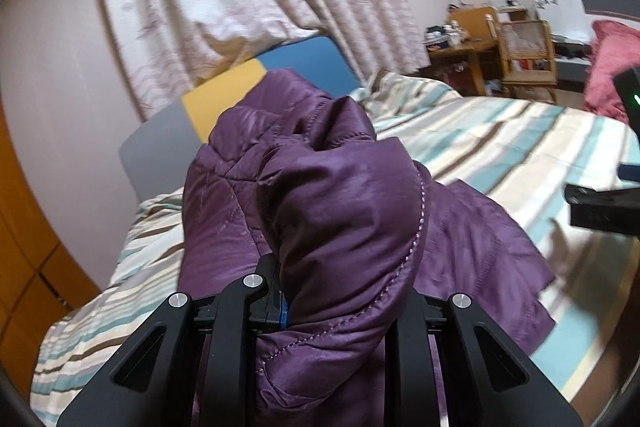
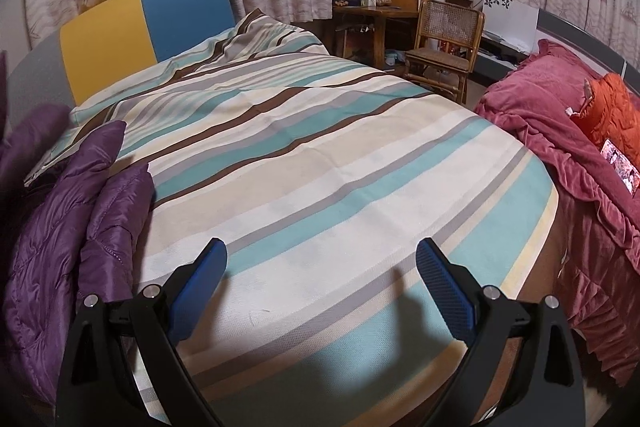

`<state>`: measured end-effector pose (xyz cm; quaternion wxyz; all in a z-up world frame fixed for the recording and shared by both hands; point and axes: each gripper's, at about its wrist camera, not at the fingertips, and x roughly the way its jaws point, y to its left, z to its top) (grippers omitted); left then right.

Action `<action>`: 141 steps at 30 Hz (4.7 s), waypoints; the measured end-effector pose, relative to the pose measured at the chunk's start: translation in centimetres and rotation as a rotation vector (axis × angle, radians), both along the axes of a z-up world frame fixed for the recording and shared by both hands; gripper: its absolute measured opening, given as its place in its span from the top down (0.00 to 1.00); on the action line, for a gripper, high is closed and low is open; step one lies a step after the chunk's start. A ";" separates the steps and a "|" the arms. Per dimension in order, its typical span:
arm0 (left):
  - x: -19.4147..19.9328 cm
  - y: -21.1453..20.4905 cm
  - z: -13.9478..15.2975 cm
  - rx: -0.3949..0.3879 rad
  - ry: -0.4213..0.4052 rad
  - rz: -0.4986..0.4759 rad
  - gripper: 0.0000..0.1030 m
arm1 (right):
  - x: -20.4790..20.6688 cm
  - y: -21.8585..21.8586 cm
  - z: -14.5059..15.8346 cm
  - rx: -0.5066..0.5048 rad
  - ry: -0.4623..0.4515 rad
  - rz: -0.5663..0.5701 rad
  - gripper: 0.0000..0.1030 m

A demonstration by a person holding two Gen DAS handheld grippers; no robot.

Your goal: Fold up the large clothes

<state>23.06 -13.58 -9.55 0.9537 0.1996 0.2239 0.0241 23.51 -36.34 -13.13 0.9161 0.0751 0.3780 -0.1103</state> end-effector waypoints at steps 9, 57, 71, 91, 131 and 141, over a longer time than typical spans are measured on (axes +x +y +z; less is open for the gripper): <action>-0.7 -2.7 -3.6 -0.063 0.152 -0.207 0.15 | -0.1 0.1 -0.3 0.016 0.010 0.010 0.07; 3.8 22.4 -2.4 -0.874 0.224 0.482 0.24 | 2.4 18.8 13.9 0.082 -0.204 0.529 0.08; 6.7 15.6 0.7 -0.671 0.207 0.331 0.45 | 7.7 17.0 8.3 0.122 -0.050 0.497 0.40; 8.2 5.7 -0.4 -0.267 0.253 0.024 0.32 | 4.0 6.6 1.2 0.267 0.053 0.366 0.41; 16.6 8.3 0.4 -0.459 0.311 0.361 0.09 | 13.7 11.9 -1.3 0.169 0.035 0.326 0.46; 20.3 9.7 -4.8 -0.428 0.388 0.436 0.03 | 13.4 12.0 -1.5 0.172 0.033 0.321 0.45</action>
